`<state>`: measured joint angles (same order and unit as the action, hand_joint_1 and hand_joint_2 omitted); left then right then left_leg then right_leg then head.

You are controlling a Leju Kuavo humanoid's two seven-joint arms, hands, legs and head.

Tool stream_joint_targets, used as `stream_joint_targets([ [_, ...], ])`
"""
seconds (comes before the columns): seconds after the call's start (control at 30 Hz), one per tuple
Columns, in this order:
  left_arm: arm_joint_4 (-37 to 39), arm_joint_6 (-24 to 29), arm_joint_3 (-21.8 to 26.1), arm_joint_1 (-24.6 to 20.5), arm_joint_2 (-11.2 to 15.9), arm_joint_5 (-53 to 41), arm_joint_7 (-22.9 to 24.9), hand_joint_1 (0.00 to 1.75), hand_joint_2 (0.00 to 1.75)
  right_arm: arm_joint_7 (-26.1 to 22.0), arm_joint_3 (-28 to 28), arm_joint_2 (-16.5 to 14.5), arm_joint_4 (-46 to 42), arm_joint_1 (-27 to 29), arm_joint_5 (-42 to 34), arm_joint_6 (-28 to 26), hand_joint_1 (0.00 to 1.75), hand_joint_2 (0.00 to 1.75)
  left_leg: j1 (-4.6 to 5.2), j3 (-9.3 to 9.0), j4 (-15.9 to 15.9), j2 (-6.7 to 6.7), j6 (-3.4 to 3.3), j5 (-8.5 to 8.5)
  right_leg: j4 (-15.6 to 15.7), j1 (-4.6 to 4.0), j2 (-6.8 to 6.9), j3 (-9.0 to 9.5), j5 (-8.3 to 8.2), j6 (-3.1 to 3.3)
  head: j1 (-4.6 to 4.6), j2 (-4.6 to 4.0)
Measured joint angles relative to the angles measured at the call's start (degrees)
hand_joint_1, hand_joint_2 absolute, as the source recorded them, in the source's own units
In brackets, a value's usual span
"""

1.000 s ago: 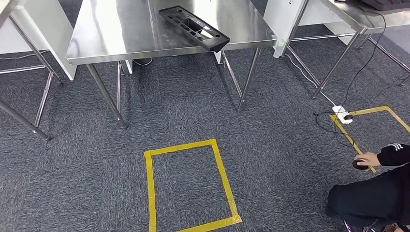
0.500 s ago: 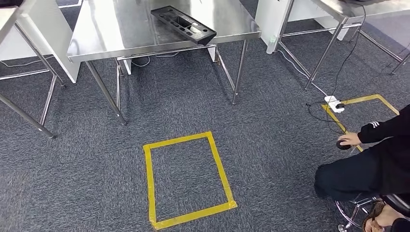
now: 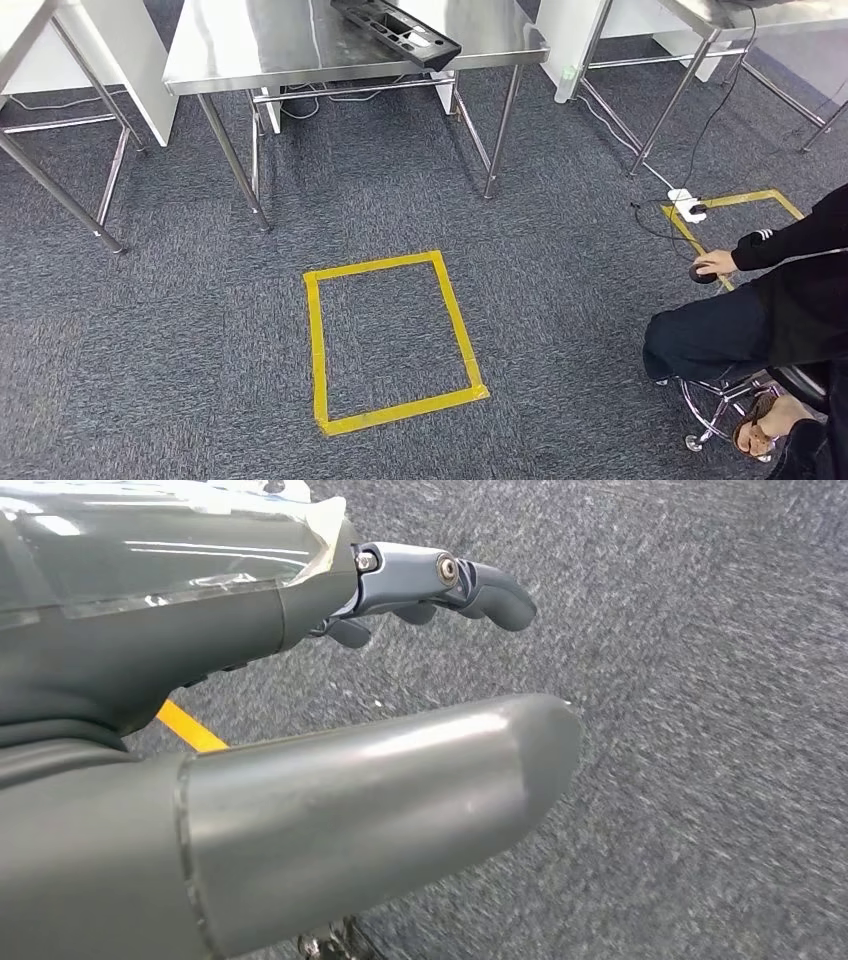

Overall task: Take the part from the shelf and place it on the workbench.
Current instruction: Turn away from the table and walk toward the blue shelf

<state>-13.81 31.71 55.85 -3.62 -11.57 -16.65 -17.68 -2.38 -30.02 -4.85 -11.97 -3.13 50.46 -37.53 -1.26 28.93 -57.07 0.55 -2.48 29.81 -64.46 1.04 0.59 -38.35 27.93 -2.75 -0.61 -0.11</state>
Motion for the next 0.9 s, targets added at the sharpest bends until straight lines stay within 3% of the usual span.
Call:
stream_joint_targets([
  [0.07,0.0,0.02,0.01,0.02,-0.04,0.16,0.0,0.0,0.0,-0.08,0.01,-0.04,0.02,-0.01,0.04,0.11,0.0,0.0,0.08,1.41,-0.06,0.15,-0.15,-1.12,-7.47,0.12,-0.18,-2.33,4.13,0.17,-0.3,0.0],
  [0.1,0.0,0.0,0.01,0.05,-0.11,0.2,0.0,0.0,0.0,-0.08,0.0,-0.02,0.02,0.0,0.04,0.17,0.0,0.0,0.11,2.05,-0.1,0.22,-0.04,-1.64,-9.51,0.19,-0.22,-2.39,5.23,-0.12,-0.32,0.0],
  [0.13,0.0,-0.04,0.01,0.11,-0.17,0.24,0.0,0.0,0.0,-0.07,-0.01,0.01,0.02,0.01,0.02,0.23,0.0,0.0,0.1,2.58,-0.14,0.27,0.12,-2.09,-9.21,0.27,-0.25,-1.18,5.45,-0.57,-0.32,0.0],
  [0.17,0.0,-0.11,0.01,0.18,-0.22,0.23,0.0,0.0,0.0,-0.05,-0.02,0.04,0.02,0.0,0.0,0.28,0.0,0.0,0.06,3.02,-0.18,0.29,0.33,-2.5,-6.49,0.42,-0.25,1.3,4.91,-1.1,-0.33,0.0],
  [0.23,0.0,-0.29,0.01,0.26,-0.27,0.07,-0.01,0.0,0.0,0.02,-0.07,0.09,0.02,-0.16,-0.04,0.33,0.0,0.0,0.03,3.42,-0.33,0.29,0.92,-3.16,2.58,0.68,-0.27,7.77,3.31,-1.8,-0.35,0.01],
  [0.27,0.0,-0.37,0.0,0.28,-0.26,-0.05,-0.01,0.0,0.0,0.06,-0.1,0.1,0.02,-0.27,-0.09,0.34,0.0,0.0,0.1,3.51,-0.42,0.28,1.29,-3.44,6.06,0.56,-0.35,9.89,2.69,-1.63,-0.33,0.01],
  [0.3,0.01,-0.42,0.0,0.28,-0.24,-0.22,-0.02,0.0,0.0,0.09,-0.17,0.1,0.02,-0.33,-0.18,0.34,0.0,0.0,0.21,3.54,-0.49,0.28,1.68,-3.71,7.95,0.34,-0.43,10.87,2.41,-1.25,-0.31,0.01],
  [0.37,0.02,-0.51,-0.01,0.31,-0.17,-0.57,-0.02,0.0,0.0,0.09,-0.37,0.1,0.03,-0.25,-0.53,0.34,0.0,0.0,0.25,3.66,-0.36,0.26,2.33,-4.12,8.32,0.04,-0.56,10.62,2.02,-0.19,-0.24,0.0],
  [0.4,0.02,-0.55,-0.01,0.36,-0.12,-0.71,-0.02,0.0,0.0,0.05,-0.5,0.1,0.04,-0.19,-0.69,0.32,0.0,0.0,0.16,3.71,-0.24,0.25,2.14,-4.05,8.3,0.14,-0.54,10.52,1.86,0.05,-0.22,0.0],
  [0.5,0.03,-0.63,-0.01,0.53,0.01,-0.86,-0.02,0.0,0.0,-0.04,-0.85,0.13,0.04,-0.11,-0.93,0.29,0.0,0.0,-0.13,3.9,0.09,0.17,0.62,-4.47,8.34,0.09,-0.53,10.31,1.38,0.72,-0.13,0.0],
  [0.53,0.04,-0.66,-0.02,0.55,0.01,-0.89,-0.02,0.0,0.0,-0.05,-0.93,0.13,0.04,-0.09,-0.96,0.29,0.0,0.0,-0.24,3.92,0.22,0.14,0.59,-4.88,8.34,-0.09,-0.53,10.25,1.26,0.95,-0.12,0.0],
  [0.7,0.04,-1.07,-0.02,0.59,0.12,-1.41,-0.02,0.0,0.0,-0.13,-1.54,0.14,0.06,-0.09,-1.38,0.21,0.0,0.0,-0.63,3.96,0.8,0.08,2.19,-5.82,8.28,-0.55,-0.51,9.85,0.93,1.52,-0.11,0.0],
  [0.9,0.07,-1.42,-0.04,0.61,0.27,-2.02,0.03,0.0,0.0,-0.14,-2.22,0.17,0.06,-0.08,-1.98,0.05,0.0,0.0,-0.59,4.1,0.9,0.01,2.8,-5.99,8.23,-0.72,-0.51,9.52,0.84,1.66,-0.11,0.0],
])
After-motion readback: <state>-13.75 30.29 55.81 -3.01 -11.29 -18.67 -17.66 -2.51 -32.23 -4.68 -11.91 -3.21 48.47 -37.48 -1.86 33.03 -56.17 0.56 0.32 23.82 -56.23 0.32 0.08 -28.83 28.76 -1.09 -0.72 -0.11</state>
